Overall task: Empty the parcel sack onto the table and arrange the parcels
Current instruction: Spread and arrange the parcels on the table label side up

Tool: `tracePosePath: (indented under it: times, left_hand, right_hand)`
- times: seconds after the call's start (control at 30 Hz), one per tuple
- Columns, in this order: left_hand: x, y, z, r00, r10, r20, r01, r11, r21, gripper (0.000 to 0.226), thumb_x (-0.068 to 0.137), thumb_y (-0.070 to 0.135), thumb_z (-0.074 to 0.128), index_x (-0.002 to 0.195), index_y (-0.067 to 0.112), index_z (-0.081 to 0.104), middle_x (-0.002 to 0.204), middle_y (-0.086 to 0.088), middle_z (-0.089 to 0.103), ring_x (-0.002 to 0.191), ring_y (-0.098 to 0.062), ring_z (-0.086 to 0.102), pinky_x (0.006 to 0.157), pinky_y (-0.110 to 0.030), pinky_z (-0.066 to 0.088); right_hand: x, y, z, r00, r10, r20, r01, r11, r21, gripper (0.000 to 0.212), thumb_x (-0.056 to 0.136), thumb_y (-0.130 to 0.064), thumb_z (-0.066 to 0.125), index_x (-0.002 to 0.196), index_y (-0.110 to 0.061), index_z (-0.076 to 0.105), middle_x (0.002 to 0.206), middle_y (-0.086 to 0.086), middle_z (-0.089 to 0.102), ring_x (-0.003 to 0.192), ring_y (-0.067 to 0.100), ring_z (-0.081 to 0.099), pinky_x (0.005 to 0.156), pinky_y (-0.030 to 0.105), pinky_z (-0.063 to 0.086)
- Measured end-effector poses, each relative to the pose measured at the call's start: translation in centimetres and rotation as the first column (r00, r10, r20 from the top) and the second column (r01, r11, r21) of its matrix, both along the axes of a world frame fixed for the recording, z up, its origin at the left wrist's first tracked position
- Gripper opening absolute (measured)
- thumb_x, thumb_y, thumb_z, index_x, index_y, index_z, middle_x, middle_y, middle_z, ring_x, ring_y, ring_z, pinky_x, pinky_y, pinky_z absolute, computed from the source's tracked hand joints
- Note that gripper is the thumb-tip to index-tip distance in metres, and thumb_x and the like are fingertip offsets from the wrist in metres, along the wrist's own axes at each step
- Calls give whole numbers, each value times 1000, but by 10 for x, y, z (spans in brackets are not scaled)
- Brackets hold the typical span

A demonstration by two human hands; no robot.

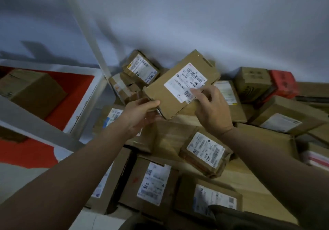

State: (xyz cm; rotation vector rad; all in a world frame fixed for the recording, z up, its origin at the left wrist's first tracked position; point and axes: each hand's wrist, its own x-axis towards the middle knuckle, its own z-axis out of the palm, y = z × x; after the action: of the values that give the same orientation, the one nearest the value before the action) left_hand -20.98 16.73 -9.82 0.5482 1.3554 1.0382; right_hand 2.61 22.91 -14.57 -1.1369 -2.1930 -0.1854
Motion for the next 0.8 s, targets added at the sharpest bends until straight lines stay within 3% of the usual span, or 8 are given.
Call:
tracePosePath:
  times: [0.1,0.17,0.23,0.33,0.5,0.67,0.73,0.8]
  left_hand:
    - [-2,0,0,987,-53,-154,57,998,22,35,90,13,68,124,11,62,114,-10,71,101,-27,70,79,-37,60]
    - [-2,1,-3,960,-77,-268,79,997,-3,38,90,14,68,127,9,62,113,-8,71,101,-27,69,81,-36,59]
    - [4,4,-3,938,-109,-328,111,994,-13,37,91,14,67,127,10,63,113,-7,71,99,-24,69,80,-34,58]
    - [10,11,-4,911,-110,-397,126,992,16,35,95,16,62,129,11,61,115,-5,69,99,-21,67,78,-30,55]
    - [-2,25,-15,841,-52,-538,89,995,43,45,92,21,66,135,12,57,130,-7,60,118,-24,58,104,-42,48]
    - [-37,38,-31,764,182,-619,-131,983,129,24,91,15,67,114,12,67,113,-5,64,100,-17,57,88,-30,47]
    - [-52,42,-34,752,152,-642,-115,988,100,28,91,17,66,118,16,62,114,-1,61,102,-16,56,88,-31,48]
    - [-68,51,-37,736,87,-671,-39,995,87,32,90,22,67,121,16,59,118,0,60,103,-16,59,86,-30,52]
  right_hand:
    - [20,-6,6,868,-337,-364,145,874,-463,67,85,-13,63,147,-15,38,142,14,39,122,28,48,101,42,46]
    - [27,-1,14,589,-593,-548,-55,648,-760,77,89,-43,61,154,-22,25,147,6,41,130,24,46,111,45,40]
    - [33,5,17,444,-748,-492,-224,440,-870,94,75,-71,64,152,-27,32,142,3,52,127,24,53,108,50,44]
    - [41,2,16,535,-740,-408,-311,276,-909,59,87,-50,70,135,-20,55,115,2,69,105,22,66,94,48,55]
    - [38,6,3,574,-732,-367,-117,370,-922,46,97,-39,59,136,-17,52,108,1,65,95,17,63,88,40,56]
    - [18,18,-7,825,-564,-1,211,311,-926,14,98,-30,58,101,-16,57,91,1,62,84,20,63,84,46,59]
    - [10,23,-7,861,-451,234,406,334,-851,12,95,-25,59,102,-15,60,105,8,63,87,23,64,84,45,58]
    - [-1,31,-9,858,-414,304,477,422,-771,31,95,-23,58,126,-19,55,133,13,49,115,30,56,96,48,52]
